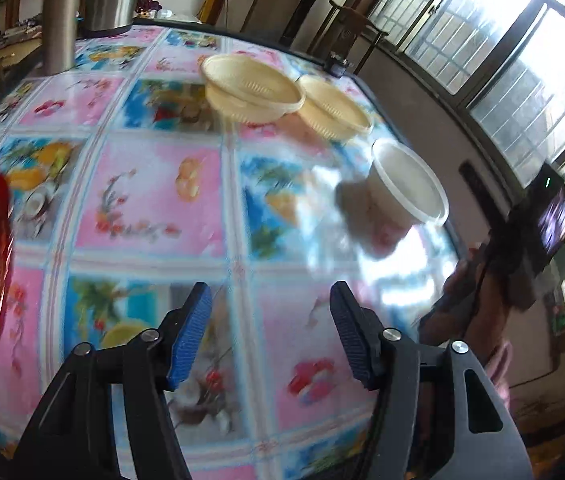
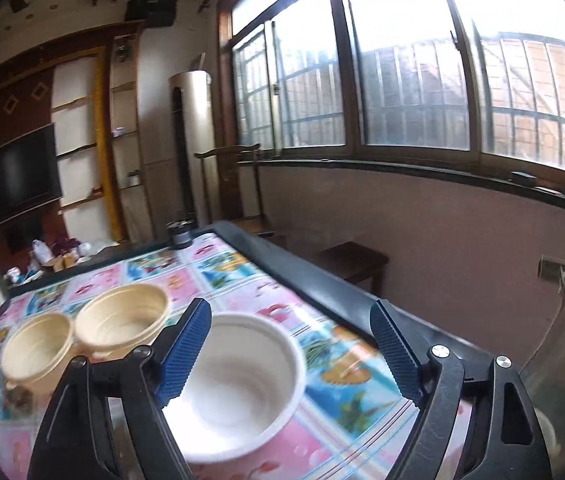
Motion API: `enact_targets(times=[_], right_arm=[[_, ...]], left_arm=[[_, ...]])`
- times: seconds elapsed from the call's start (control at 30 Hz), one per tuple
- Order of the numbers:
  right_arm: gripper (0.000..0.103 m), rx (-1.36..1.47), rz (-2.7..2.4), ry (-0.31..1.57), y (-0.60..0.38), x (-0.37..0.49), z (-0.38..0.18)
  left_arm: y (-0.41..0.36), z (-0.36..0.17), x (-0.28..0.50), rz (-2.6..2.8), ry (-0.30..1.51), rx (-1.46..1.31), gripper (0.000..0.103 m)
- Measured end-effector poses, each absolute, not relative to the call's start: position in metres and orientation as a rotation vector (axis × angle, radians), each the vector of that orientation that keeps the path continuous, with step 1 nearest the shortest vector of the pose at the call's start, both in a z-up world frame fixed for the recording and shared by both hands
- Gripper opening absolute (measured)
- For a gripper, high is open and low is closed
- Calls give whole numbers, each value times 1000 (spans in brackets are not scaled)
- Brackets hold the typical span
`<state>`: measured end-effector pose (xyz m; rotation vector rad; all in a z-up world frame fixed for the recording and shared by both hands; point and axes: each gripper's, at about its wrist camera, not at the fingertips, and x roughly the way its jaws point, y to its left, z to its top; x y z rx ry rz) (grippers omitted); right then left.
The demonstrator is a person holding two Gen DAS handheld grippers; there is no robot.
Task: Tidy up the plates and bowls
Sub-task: 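Move both grippers toward a second white foam bowl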
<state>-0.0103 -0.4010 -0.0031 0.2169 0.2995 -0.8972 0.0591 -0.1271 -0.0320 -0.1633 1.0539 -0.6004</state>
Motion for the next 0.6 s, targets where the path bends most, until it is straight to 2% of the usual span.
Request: enact_targets(times=[0.07,0.2,0.43,0.6], right_arm=[[89,230,-929,308,-413,-5,-1],[90,205,-1010,380,-438,20,-2],[90,224,-1053,589,-475,52,-29],[89,406,-927,603,-484,46,-36]], left_arm=[[-143,-22,74,-603,1045,-172,67],[-168,-15,94,-625,1047,-207,67],[-167,-54,93,-624,1140,-249,67],[-152,-67,100,-570,1169,-290,67]])
